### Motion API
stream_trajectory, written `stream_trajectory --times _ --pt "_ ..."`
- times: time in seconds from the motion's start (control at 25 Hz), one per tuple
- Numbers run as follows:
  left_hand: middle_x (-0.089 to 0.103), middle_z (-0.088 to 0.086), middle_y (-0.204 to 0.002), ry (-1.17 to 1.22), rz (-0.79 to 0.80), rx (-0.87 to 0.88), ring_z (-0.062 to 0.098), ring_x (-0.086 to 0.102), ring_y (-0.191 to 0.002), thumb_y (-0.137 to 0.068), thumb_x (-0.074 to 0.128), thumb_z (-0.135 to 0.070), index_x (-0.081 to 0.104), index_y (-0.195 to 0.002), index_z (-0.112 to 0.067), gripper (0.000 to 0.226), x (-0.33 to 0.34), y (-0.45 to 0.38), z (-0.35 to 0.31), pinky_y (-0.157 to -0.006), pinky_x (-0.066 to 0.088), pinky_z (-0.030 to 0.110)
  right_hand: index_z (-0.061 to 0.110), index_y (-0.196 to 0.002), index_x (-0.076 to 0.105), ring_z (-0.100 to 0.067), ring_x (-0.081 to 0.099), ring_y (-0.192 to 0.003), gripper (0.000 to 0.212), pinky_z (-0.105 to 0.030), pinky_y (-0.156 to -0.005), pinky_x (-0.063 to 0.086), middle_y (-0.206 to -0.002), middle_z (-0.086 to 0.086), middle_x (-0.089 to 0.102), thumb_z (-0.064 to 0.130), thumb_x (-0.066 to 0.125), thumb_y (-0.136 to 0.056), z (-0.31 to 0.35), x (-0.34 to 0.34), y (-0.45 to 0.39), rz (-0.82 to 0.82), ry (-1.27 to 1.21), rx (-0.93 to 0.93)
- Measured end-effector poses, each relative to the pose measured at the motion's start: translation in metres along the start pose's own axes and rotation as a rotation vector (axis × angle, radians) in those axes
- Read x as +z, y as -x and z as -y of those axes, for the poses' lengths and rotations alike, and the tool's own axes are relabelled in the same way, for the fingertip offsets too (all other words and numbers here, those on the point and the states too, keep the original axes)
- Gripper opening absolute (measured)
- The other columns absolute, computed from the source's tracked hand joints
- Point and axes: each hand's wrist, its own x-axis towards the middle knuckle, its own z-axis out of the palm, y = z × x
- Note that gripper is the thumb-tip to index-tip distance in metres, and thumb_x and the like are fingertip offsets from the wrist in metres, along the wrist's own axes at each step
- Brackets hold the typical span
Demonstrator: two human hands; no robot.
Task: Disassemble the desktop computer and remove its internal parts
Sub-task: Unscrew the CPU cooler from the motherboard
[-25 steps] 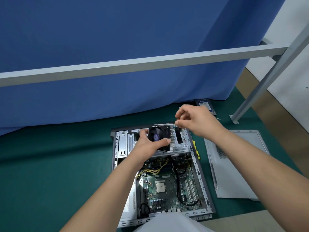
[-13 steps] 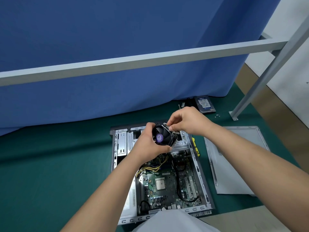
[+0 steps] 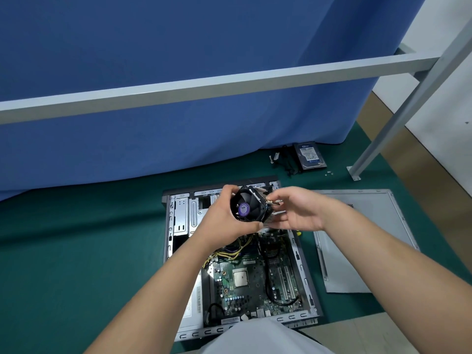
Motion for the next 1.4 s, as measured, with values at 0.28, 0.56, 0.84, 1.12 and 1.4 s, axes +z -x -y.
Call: stream_trajectory --times 0.28,0.56,0.84,1.12,1.4 --pt "0.061 -0.010 -0.121 -0.016 -0.030 -0.025 0.006 0.063 -0.106 -0.058 0.089 -0.049 0.043 -0.125 -0.035 0.082 0.010 -0.008 0.003 -0.088 0.054 0.026 0.018 -0.117 0.070 -0.024 0.075 -0.102 0.036 -0.043 -0.095 0.058 -0.116 -0.005 0.074 0.042 0.074 -0.091 -0.020 -0.004 -0.004 -0.134 0.069 -0.128" --pt "0.047 -0.005 -0.122 -0.155 -0.074 -0.030 0.014 0.057 -0.104 -0.060 0.086 -0.053 0.037 -0.129 -0.034 0.086 0.024 -0.016 0.003 -0.083 0.050 0.025 0.039 -0.107 0.070 -0.003 0.072 -0.094 0.011 -0.028 -0.085 0.060 -0.108 0.013 0.072 0.037 0.068 -0.097 -0.037 0.000 0.006 -0.331 0.243 -0.409" --pt "0.055 -0.012 -0.122 -0.030 0.039 -0.075 0.010 0.061 -0.108 -0.070 0.086 -0.058 0.052 -0.130 -0.043 0.070 0.042 -0.026 -0.005 -0.090 0.047 0.027 0.011 -0.116 0.071 -0.022 0.076 -0.097 0.023 -0.030 -0.079 0.062 -0.115 -0.011 0.074 0.004 0.070 -0.094 -0.048 -0.018 0.006 -0.362 -0.060 -0.429" --pt "0.078 0.003 -0.109 0.618 0.126 -0.408 0.021 0.070 -0.096 -0.087 0.081 -0.022 0.076 -0.105 -0.038 0.025 0.047 -0.049 -0.009 -0.080 0.057 0.034 0.014 -0.110 0.075 -0.025 0.076 -0.096 0.020 -0.032 -0.079 0.061 -0.105 -0.011 0.078 0.005 0.067 -0.095 -0.027 -0.066 0.008 -0.224 0.045 -0.441" --pt "0.072 0.014 -0.097 0.718 -0.005 -0.558 0.028 0.066 -0.079 -0.057 0.098 -0.026 0.068 -0.109 -0.014 0.061 0.072 -0.072 -0.014 -0.076 0.063 0.048 0.035 -0.141 0.053 -0.002 0.050 -0.129 0.057 -0.024 -0.107 0.038 -0.149 0.015 0.049 0.063 0.056 -0.091 -0.023 -0.101 0.011 -0.515 1.032 -0.659"
